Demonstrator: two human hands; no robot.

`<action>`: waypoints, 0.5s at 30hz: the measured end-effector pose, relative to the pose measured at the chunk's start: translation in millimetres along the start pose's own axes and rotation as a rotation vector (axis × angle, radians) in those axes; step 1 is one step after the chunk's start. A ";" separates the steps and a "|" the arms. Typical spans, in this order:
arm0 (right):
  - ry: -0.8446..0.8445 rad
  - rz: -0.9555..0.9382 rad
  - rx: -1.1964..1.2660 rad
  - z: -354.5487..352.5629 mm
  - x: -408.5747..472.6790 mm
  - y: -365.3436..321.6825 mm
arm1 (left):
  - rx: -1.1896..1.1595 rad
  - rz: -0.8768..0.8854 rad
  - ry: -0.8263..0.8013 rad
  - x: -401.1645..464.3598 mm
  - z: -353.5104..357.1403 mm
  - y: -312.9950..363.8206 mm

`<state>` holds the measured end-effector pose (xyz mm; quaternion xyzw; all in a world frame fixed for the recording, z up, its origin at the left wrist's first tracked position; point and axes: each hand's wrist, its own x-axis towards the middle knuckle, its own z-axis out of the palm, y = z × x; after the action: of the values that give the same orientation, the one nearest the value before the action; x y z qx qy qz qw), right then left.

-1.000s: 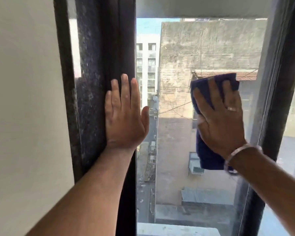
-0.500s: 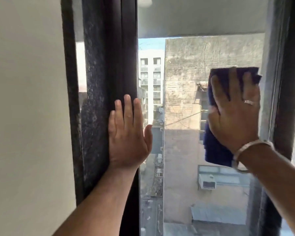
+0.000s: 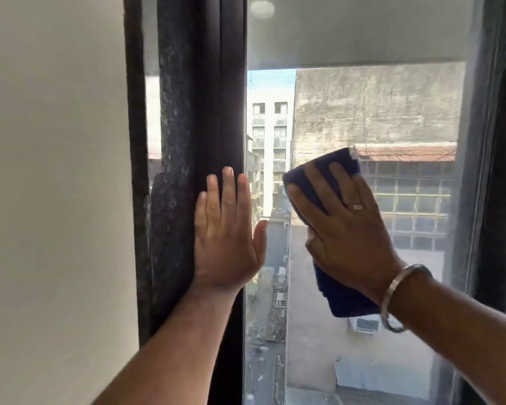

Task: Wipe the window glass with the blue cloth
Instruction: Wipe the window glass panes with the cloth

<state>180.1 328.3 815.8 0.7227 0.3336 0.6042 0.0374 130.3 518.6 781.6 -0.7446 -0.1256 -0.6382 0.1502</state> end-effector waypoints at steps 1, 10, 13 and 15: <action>-0.012 -0.088 -0.003 5.4 -8.1 -4.0 | 0.005 -0.001 -0.003 0.7 0.0 0.2; 0.005 0.130 -0.064 -15.3 -14.0 93.2 | -0.004 -0.003 -0.029 -0.3 2.2 -1.4; 0.075 0.310 -0.007 -11.5 -4.4 51.1 | -0.019 0.001 -0.069 3.3 -4.4 0.2; -0.001 0.169 0.004 -1.7 -23.1 33.0 | -0.073 0.071 -0.040 27.1 -12.9 5.5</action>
<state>191.9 290.1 811.8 0.7485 0.2727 0.6042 -0.0153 124.8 508.4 809.8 -0.7663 -0.0785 -0.6214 0.1428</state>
